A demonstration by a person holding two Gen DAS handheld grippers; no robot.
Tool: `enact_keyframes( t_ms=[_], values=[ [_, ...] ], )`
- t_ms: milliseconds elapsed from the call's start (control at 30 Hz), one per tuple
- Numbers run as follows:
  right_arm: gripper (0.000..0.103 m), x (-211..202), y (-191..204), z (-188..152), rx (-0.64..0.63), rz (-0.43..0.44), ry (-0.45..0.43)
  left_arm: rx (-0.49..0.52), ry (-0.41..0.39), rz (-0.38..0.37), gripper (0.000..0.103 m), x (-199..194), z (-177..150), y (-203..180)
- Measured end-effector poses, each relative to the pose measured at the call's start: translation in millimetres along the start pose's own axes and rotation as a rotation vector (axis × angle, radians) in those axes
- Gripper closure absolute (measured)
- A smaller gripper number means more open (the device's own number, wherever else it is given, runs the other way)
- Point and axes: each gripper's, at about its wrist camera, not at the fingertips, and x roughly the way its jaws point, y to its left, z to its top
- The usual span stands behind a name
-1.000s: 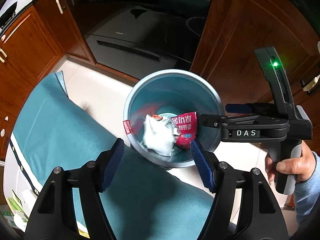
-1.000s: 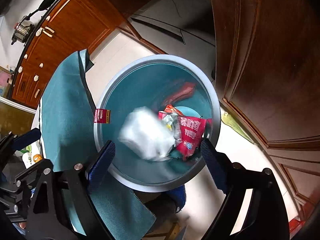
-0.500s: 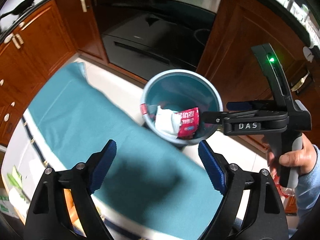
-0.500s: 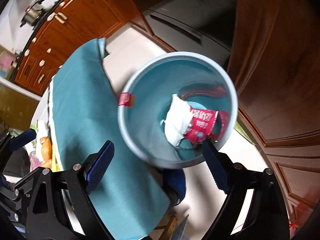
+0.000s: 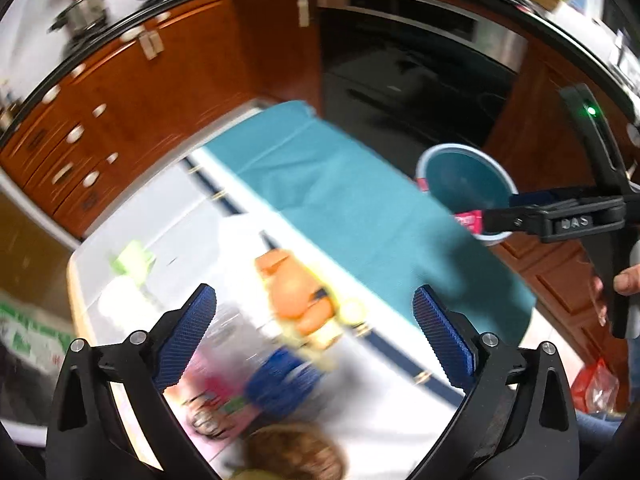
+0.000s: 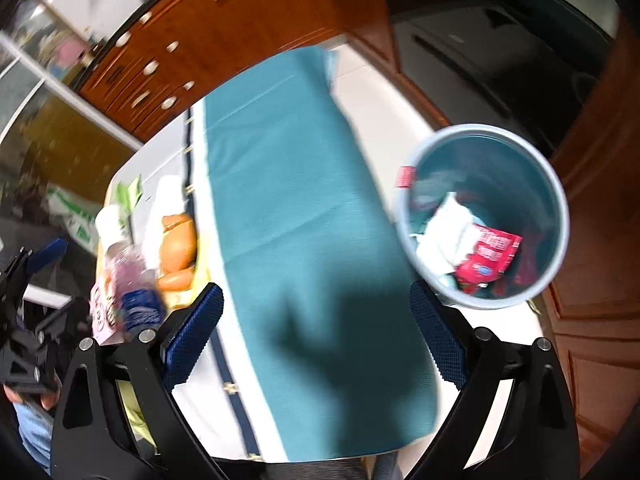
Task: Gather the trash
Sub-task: 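Grasp the orange peels with the right tool while the left tool grasps the water bottle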
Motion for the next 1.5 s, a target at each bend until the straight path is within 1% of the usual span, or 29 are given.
enact_keyframes(
  t_ms=[167, 300, 400, 500, 633, 700, 733, 767, 800, 833, 900, 1067, 1133, 1200, 1233, 1300, 1333, 1367, 1400, 1500],
  values=[
    [0.013, 23, 49, -8, -0.083, 0.026, 0.059, -0.094, 0.02, 0.026, 0.004, -9, -36, 50],
    [0.013, 43, 75, -14, -0.12, 0.045, 0.092, -0.145, 0.053, 0.019, 0.004, 0, -57, 70],
    [0.013, 58, 90, -14, -0.133, 0.06, 0.109, -0.166, 0.076, -0.001, 0.004, 11, -66, 76],
    [0.013, 72, 104, -9, -0.136, 0.093, 0.12, -0.152, 0.086, -0.028, 0.004, 19, -72, 73],
    [0.013, 84, 118, 6, -0.158, 0.113, 0.072, -0.131, 0.092, -0.055, 0.004, 30, -72, 74],
    [0.014, 91, 125, 17, -0.17, 0.122, 0.065, -0.136, 0.095, -0.081, 0.004, 36, -69, 75],
    [0.017, 95, 128, 22, -0.173, 0.132, 0.066, -0.138, 0.096, -0.091, 0.004, 38, -67, 74],
    [0.023, 101, 133, 27, -0.18, 0.147, 0.073, -0.141, 0.095, -0.104, 0.004, 40, -66, 74],
    [0.028, 105, 135, 30, -0.185, 0.151, 0.081, -0.146, 0.096, -0.12, 0.004, 43, -65, 76],
    [0.03, 112, 139, 34, -0.197, 0.152, 0.092, -0.151, 0.099, -0.131, 0.004, 46, -64, 76],
    [0.04, 123, 145, 38, -0.223, 0.146, 0.114, -0.158, 0.111, -0.149, 0.004, 52, -62, 78],
    [0.041, 148, 156, 39, -0.28, 0.141, 0.165, -0.17, 0.141, -0.191, 0.004, 67, -65, 77],
    [0.041, 153, 155, 38, -0.288, 0.125, 0.162, -0.165, 0.151, -0.203, 0.004, 72, -66, 74],
    [0.042, 160, 152, 37, -0.281, 0.128, 0.175, -0.161, 0.158, -0.209, 0.004, 76, -65, 71],
    [0.045, 160, 151, 36, -0.285, 0.127, 0.17, -0.159, 0.165, -0.216, 0.005, 79, -64, 69],
    [0.062, 157, 149, 33, -0.312, 0.104, 0.153, -0.148, 0.166, -0.213, 0.005, 82, -63, 64],
    [0.067, 155, 146, 32, -0.309, 0.102, 0.147, -0.139, 0.163, -0.21, 0.005, 83, -63, 62],
    [0.08, 153, 141, 32, -0.3, 0.097, 0.138, -0.132, 0.161, -0.211, 0.005, 84, -62, 59],
    [0.086, 152, 137, 33, -0.291, 0.087, 0.14, -0.127, 0.159, -0.211, 0.005, 85, -61, 56],
    [0.087, 147, 114, 34, -0.238, 0.07, 0.129, -0.102, 0.14, -0.197, 0.005, 85, -57, 48]
  ],
)
